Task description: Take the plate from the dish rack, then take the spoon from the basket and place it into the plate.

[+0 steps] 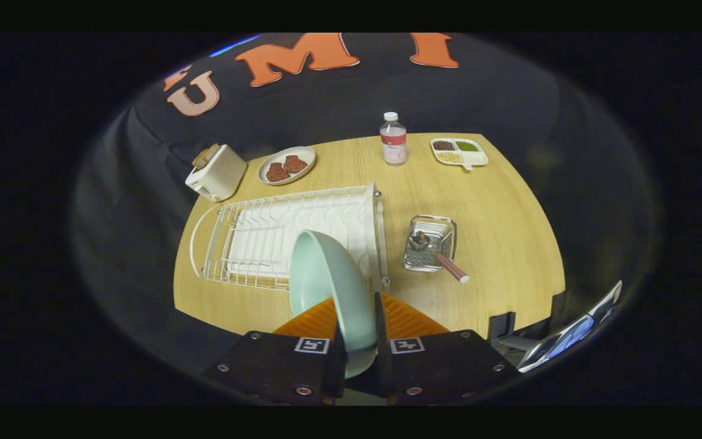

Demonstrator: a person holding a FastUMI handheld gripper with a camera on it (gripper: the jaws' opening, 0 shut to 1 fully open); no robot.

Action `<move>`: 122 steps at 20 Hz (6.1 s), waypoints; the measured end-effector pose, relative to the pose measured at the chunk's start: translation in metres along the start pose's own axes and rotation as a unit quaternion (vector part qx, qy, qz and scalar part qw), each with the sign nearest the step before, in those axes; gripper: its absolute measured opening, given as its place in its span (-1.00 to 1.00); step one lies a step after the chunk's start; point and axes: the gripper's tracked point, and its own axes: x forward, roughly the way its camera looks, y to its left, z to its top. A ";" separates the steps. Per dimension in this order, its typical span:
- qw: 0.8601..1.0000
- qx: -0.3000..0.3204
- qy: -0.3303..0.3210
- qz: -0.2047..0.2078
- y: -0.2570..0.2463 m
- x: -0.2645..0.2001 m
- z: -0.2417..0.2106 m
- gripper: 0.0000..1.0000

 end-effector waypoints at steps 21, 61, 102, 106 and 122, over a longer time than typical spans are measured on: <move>0.990 0.094 0.041 0.096 0.004 0.069 -0.120 -0.57; 0.953 -0.024 -0.299 -0.036 -0.088 0.079 0.007 0.60; 0.932 -0.086 -0.348 0.052 -0.045 -0.047 0.009 -0.77; 0.935 -0.101 -0.331 0.080 -0.033 -0.050 -0.010 -0.77; 0.942 -0.174 -0.234 0.167 0.034 0.017 -0.075 -0.77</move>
